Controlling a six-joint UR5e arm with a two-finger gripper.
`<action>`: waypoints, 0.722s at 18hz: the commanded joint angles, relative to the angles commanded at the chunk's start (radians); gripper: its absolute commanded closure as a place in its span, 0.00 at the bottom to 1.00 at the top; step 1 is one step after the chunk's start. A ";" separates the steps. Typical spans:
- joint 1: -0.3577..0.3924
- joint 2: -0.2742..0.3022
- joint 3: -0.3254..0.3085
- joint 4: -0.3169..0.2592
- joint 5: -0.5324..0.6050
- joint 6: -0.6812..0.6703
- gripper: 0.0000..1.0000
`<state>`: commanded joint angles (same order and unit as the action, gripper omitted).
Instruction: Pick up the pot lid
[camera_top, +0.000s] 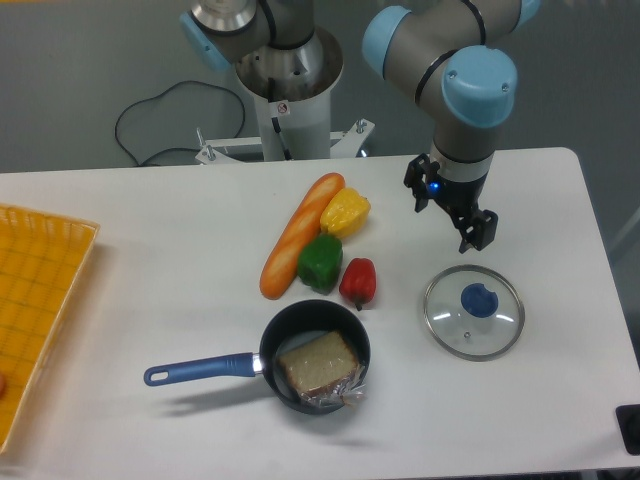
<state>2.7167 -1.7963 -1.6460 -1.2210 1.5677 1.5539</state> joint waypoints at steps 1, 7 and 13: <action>0.000 0.000 -0.002 0.002 0.000 0.000 0.00; 0.000 -0.002 0.020 0.009 -0.012 -0.005 0.00; -0.002 -0.044 0.060 0.021 -0.011 -0.012 0.00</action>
<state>2.7152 -1.8406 -1.5863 -1.1996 1.5570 1.5417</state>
